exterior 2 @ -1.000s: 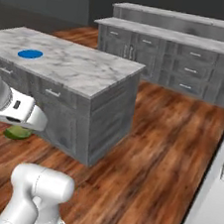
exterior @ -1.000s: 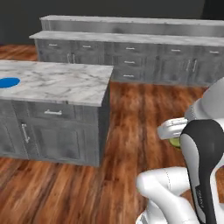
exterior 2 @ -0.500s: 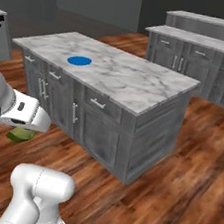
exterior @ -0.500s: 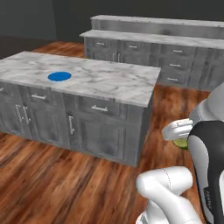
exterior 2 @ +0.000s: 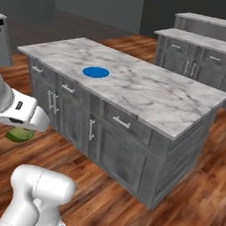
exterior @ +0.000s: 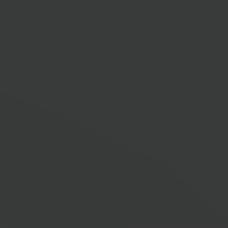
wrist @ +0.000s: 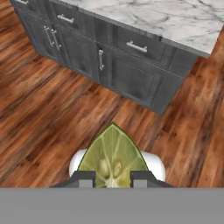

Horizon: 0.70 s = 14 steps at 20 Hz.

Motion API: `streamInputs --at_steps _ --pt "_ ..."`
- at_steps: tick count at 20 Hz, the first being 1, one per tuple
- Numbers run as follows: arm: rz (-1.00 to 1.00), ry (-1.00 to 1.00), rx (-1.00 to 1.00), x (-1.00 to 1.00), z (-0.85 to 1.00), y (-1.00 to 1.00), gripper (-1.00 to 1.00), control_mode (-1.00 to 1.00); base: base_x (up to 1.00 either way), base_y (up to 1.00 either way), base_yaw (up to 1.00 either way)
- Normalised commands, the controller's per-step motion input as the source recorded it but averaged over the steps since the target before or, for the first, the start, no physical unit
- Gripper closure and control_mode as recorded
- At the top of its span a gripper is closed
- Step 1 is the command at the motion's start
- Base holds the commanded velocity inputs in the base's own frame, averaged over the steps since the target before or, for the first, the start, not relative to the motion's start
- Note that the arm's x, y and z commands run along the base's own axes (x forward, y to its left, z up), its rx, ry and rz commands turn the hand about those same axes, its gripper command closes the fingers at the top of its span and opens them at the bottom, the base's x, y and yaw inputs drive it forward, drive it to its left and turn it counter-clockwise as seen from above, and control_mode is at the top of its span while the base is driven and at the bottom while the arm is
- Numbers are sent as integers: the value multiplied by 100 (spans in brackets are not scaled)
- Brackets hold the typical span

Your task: Pick lemon wedge from the fridge and place it on the plate on the counter.

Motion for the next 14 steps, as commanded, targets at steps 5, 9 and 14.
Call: streamInputs --at_steps 5,9,14 --pt "0 0 0 0 0 0 100 100 75 55 -21" --pt "0 0 0 0 0 0 100 100 79 55 -26" --pt "0 0 0 0 0 0 100 100 88 37 -25"
